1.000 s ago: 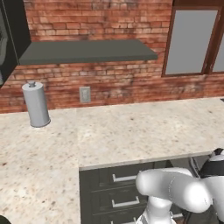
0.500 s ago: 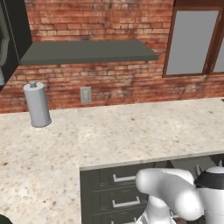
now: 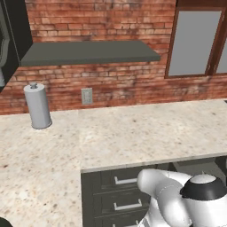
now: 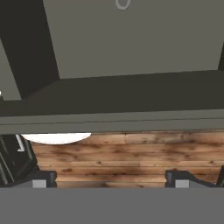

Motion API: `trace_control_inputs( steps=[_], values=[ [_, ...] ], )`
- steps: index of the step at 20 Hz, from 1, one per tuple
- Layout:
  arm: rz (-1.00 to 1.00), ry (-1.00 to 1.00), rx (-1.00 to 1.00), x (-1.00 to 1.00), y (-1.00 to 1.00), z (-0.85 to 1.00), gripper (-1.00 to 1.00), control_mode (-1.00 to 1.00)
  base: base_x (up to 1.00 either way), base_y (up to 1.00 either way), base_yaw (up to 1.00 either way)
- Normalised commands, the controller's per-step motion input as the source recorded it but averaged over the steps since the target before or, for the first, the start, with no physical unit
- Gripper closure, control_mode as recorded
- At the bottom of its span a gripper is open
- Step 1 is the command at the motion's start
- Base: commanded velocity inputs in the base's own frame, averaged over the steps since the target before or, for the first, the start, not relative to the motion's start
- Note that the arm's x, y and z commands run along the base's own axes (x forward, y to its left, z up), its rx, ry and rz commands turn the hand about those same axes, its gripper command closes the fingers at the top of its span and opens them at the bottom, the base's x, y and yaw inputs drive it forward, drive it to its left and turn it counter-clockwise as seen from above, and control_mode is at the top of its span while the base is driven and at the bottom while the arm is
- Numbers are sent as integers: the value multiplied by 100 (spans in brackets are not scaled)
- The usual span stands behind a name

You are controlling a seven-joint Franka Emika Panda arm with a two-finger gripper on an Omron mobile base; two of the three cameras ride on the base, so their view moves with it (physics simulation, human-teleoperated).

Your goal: Take the tongs from the drawer on the right and place them on the dining counter next to the tray containing the kebab skewer.

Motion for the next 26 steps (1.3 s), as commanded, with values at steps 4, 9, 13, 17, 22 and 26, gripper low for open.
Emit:
trace_control_inputs(
  steps=[4, 9, 13, 17, 22, 26],
  values=[
    [-7, -3, 0, 4, 29, 29, -100, -100, 0, 0, 0],
    [-6, -2, 0, 19, 27, 26, -100, -100, 0, 0, 0],
    [-6, 0, 0, 21, 4, 25, -100, -100, 0, 0, 0],
    [-1, 0, 0, 29, 0, 6, -100, -100, 0, 0, 0],
    [-2, -7, 0, 31, 0, 3, -100, -100, 0, 0, 0],
    [-4, -18, -2, 25, 0, 9, -100, -100, 0, 0, 0]
  ],
)
